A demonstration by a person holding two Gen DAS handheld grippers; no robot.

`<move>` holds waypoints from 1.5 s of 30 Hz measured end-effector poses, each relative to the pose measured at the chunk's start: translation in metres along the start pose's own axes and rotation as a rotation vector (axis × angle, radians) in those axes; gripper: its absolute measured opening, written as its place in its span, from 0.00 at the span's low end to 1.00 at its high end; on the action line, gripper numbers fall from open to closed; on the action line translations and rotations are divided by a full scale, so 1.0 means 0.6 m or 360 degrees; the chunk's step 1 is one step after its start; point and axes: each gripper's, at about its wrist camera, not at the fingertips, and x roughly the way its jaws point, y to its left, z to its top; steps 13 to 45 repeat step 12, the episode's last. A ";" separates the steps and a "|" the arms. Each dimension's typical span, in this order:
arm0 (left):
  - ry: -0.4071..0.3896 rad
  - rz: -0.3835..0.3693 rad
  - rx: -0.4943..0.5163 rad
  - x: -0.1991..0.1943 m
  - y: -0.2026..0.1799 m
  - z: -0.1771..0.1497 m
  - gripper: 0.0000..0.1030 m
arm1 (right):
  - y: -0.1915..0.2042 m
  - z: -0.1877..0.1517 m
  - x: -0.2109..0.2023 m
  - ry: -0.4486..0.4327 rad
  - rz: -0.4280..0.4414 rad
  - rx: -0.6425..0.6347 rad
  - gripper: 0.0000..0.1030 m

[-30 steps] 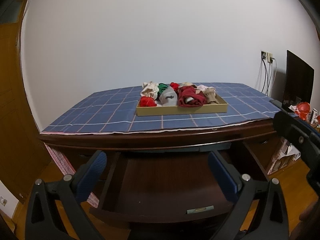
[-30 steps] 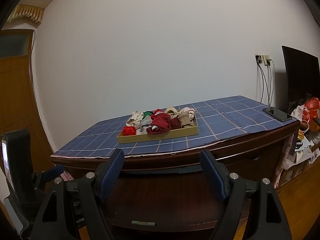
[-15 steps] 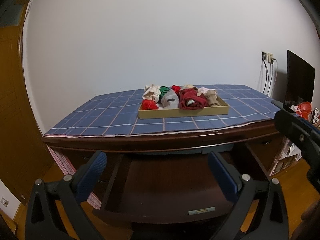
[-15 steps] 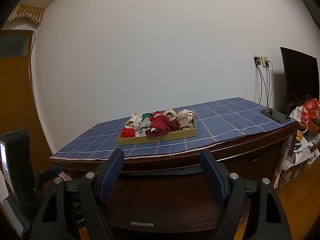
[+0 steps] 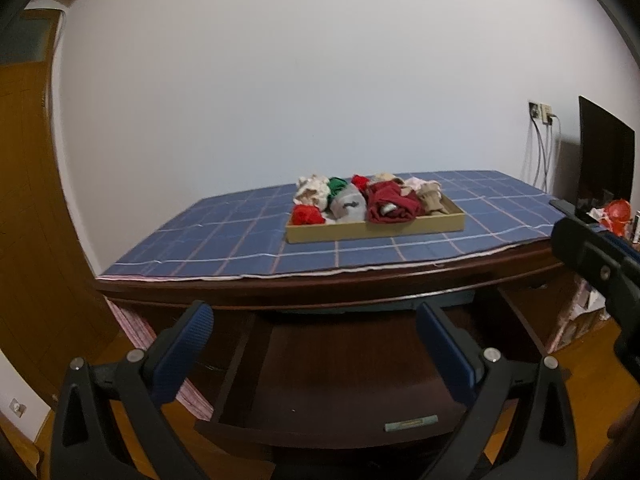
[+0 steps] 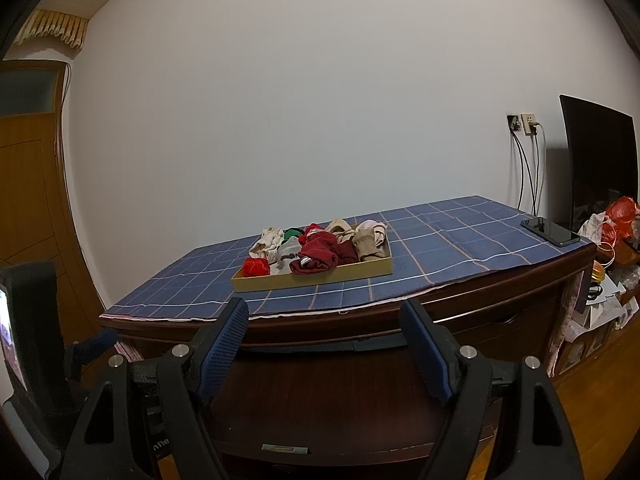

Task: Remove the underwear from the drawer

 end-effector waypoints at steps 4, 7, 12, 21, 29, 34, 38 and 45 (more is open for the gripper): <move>0.0006 -0.0034 -0.0032 0.000 0.007 0.000 1.00 | 0.000 0.000 0.000 0.0001 -0.0002 0.0005 0.78; 0.0009 -0.0053 -0.0041 0.000 0.009 -0.001 1.00 | -0.001 0.001 0.002 0.0010 0.0002 0.0010 0.78; 0.0017 -0.0045 -0.0058 0.003 0.013 0.001 1.00 | -0.005 0.003 0.003 0.0015 -0.0004 0.0019 0.78; 0.0017 -0.0045 -0.0058 0.003 0.013 0.001 1.00 | -0.005 0.003 0.003 0.0015 -0.0004 0.0019 0.78; 0.0017 -0.0045 -0.0058 0.003 0.013 0.001 1.00 | -0.005 0.003 0.003 0.0015 -0.0004 0.0019 0.78; 0.0017 -0.0045 -0.0058 0.003 0.013 0.001 1.00 | -0.005 0.003 0.003 0.0015 -0.0004 0.0019 0.78; 0.0017 -0.0045 -0.0058 0.003 0.013 0.001 1.00 | -0.005 0.003 0.003 0.0015 -0.0004 0.0019 0.78; 0.0017 -0.0045 -0.0058 0.003 0.013 0.001 1.00 | -0.005 0.003 0.003 0.0015 -0.0004 0.0019 0.78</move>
